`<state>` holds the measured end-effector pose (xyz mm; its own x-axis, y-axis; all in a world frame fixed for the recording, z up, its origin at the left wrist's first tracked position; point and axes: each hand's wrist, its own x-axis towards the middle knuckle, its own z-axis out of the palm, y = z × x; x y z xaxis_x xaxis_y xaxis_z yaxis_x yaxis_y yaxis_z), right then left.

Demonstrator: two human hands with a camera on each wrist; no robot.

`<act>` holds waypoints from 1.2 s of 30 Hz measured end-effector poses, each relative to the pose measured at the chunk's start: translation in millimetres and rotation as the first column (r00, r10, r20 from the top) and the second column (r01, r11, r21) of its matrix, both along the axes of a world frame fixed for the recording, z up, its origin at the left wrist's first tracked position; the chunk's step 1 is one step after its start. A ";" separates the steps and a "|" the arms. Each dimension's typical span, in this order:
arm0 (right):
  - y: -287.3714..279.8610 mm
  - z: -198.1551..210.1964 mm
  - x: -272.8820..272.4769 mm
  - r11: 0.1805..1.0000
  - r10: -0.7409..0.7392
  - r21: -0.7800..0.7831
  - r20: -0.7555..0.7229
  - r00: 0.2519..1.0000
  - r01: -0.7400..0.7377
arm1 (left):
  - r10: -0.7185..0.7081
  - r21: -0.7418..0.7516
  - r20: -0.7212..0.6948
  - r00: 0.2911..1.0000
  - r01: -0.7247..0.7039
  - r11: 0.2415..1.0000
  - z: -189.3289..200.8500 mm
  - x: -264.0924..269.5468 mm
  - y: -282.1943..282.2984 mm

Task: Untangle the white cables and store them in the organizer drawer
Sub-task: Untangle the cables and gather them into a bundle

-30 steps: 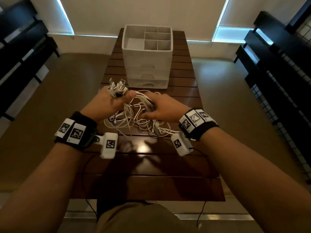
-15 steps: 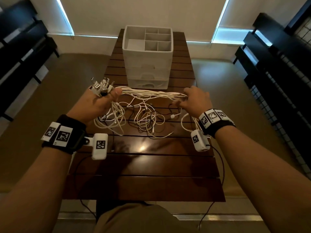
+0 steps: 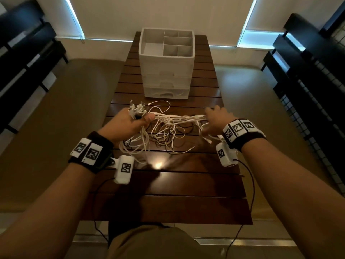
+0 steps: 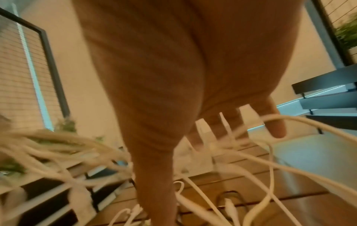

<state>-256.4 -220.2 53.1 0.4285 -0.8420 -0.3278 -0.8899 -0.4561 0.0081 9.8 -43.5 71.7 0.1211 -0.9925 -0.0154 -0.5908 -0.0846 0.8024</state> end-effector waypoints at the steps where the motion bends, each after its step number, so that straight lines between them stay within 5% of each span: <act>1: 4.6 4.6 6.4 0.998 0.059 0.035 0.037 0.998 -0.060 | 0.016 0.039 0.015 1.000 -0.017 0.999 -5.4 -2.6 -5.4; 6: 46.0 12.9 59.8 0.922 0.378 -0.053 0.337 0.862 -0.384 | 0.032 0.164 -0.094 0.995 -0.016 0.986 -20.4 -23.4 -23.6; 10: 63.4 -2.4 80.0 0.928 0.280 0.042 0.580 0.765 -0.371 | 0.010 0.105 -0.137 0.990 0.005 0.994 -17.7 -32.0 -24.7; 12: 62.6 -6.9 79.0 0.946 0.279 -0.040 0.609 0.743 -0.322 | 0.009 0.086 -0.185 0.983 0.007 0.996 -15.7 -25.5 -21.4; 15: 51.9 -7.9 66.0 0.979 0.202 -0.094 0.549 0.811 -0.180 | 0.051 0.020 -0.375 0.926 -0.047 0.999 -4.4 -21.3 -14.5; 19: 24.0 -11.3 20.6 0.996 0.021 -0.084 0.424 0.905 0.016 | 0.343 0.053 -0.659 0.669 -0.414 0.909 14.1 12.4 -2.7; 24: 21.4 -20.7 -4.8 0.992 0.080 -0.110 0.196 0.977 -0.060 | 0.305 0.031 -0.789 0.534 -0.462 0.886 28.5 22.8 4.1; 29: 31.7 -3.9 4.0 0.965 0.224 0.138 0.007 0.974 -0.223 | 0.225 0.034 -0.860 0.457 -0.389 0.920 23.3 -1.7 -1.2; 33: 60.1 33.8 35.5 0.871 0.453 0.072 0.270 0.850 -0.487 | 0.133 -0.002 -0.903 0.407 -0.316 0.949 24.2 -21.4 2.4; 36: 93.7 35.0 71.1 0.805 0.439 0.114 0.546 0.714 -0.582 | 0.007 -0.078 -0.936 0.353 -0.225 0.971 25.5 -38.1 1.3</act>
<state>-185.3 -126.5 88.1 0.9237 -0.3588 -0.1340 -0.3727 -0.7613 -0.5305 -28.3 -42.2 97.3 0.2517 -0.9669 -0.0417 0.5393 0.1044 0.8356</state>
